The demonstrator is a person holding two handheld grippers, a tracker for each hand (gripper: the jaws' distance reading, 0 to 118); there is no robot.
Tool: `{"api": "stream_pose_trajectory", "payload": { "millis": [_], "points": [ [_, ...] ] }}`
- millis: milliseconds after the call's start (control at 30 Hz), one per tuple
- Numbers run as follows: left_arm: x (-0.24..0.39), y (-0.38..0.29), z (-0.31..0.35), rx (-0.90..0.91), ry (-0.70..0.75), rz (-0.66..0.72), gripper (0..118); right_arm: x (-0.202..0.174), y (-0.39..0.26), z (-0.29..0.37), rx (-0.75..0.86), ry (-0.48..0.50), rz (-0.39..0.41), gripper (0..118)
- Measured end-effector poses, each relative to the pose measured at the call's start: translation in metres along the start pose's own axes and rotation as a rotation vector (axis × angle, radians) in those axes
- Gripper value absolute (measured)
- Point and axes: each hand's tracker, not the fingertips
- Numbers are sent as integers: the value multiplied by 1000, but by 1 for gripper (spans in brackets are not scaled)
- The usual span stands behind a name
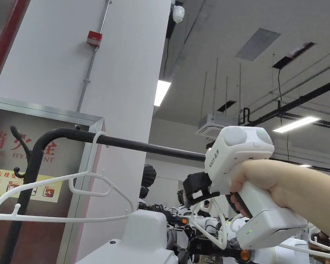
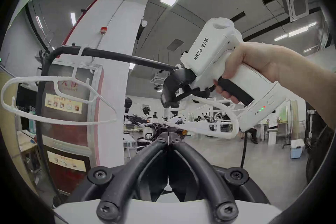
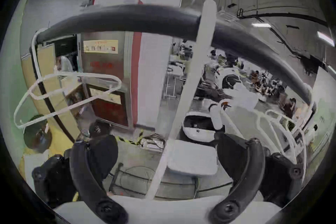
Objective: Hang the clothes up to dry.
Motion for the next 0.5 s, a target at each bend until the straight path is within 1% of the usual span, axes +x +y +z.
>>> {"api": "stream_pose_trajectory", "payload": {
  "millis": [100,133,167,200,233,267,300,333,367,400,433,467,500],
  "points": [
    [-3,-3,-1,-3,7,9,0,2,-3,-7,-20,13,-7,110],
    [-3,-4,-2,-10,6,4,0,3,-3,-9,-29,20,3,108],
    [-3,-5,-3,-14,10,5,0,4,-2,-13,-24,24,16,103],
    [-3,-6,-4,-20,10,2,0,0,-6,-14,-15,22,30,85],
    [-3,-7,-4,-23,10,1,0,2,-4,-17,-10,25,38,25],
    [-2,-8,-4,-29,7,2,0,4,-3,-25,-18,49,48,13],
    [-3,-9,-3,-33,5,4,0,10,-12,-27,33,53,1,10],
    [-3,-10,-3,-40,-1,8,0,1,-13,-29,-32,71,19,4],
    [-4,-11,-3,-47,-6,17,0,4,-14,-29,9,53,34,4],
    [-4,-11,-2,-51,3,29,0,1,-17,-31,25,162,51,4],
    [-5,-11,-2,-54,0,22,0,3,-17,-31,1,88,52,4],
    [-6,-12,-1,-56,2,14,0,7,-13,-26,34,135,17,4],
    [-6,-12,-1,-58,18,9,0,7,-12,-27,15,95,41,4]
  ]
}}
